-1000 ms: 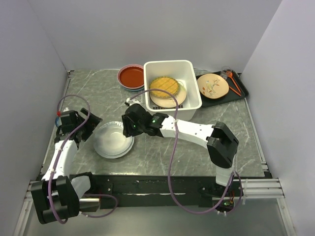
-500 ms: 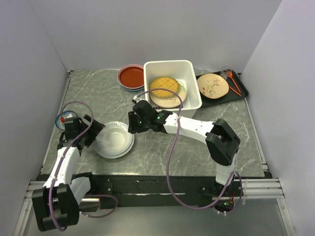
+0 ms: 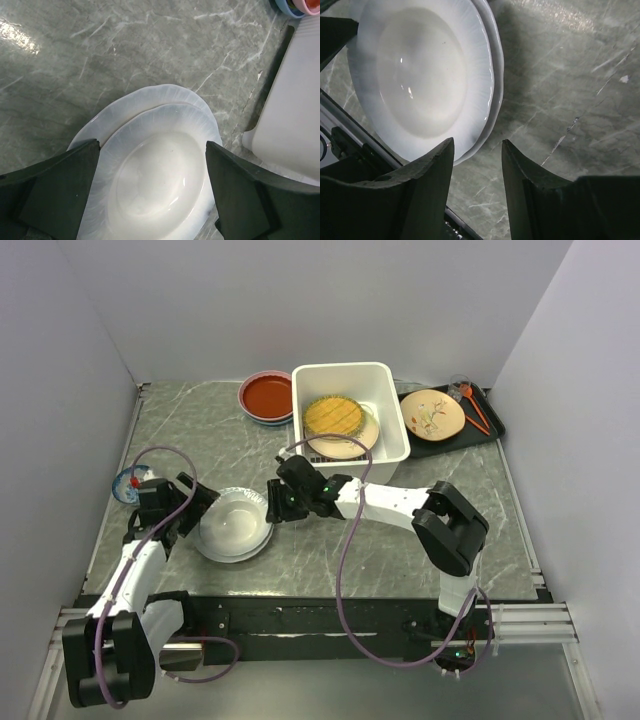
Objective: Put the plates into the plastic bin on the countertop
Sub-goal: Pick up the plate at the center of the board.
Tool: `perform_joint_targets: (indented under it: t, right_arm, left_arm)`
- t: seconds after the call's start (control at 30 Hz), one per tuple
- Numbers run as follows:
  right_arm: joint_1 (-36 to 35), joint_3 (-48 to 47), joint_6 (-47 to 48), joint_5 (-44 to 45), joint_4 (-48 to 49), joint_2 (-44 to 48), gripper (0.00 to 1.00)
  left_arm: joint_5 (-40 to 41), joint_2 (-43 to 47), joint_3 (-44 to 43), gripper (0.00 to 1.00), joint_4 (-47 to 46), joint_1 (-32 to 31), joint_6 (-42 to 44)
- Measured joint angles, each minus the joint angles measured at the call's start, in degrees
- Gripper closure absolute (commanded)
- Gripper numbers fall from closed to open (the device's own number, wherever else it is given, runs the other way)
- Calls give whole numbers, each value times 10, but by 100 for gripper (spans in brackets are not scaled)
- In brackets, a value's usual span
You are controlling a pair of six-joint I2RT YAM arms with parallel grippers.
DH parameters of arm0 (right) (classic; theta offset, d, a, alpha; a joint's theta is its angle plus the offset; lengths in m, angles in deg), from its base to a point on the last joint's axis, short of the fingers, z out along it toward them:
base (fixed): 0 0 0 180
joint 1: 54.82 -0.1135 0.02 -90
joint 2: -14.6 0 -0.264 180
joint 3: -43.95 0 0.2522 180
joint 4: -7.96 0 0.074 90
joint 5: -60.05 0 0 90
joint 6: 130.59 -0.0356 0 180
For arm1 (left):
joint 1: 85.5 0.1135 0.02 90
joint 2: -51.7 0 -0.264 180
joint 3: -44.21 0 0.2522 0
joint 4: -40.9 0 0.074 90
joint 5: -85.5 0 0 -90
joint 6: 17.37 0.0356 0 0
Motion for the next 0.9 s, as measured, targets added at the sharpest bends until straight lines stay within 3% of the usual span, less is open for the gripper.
perform_joint_targets:
  t: [0.9]
  right_arm:
    - [3, 26, -69, -38, 74, -8, 49]
  left_arm:
    - [-19, -9, 24, 6, -67, -16, -1]
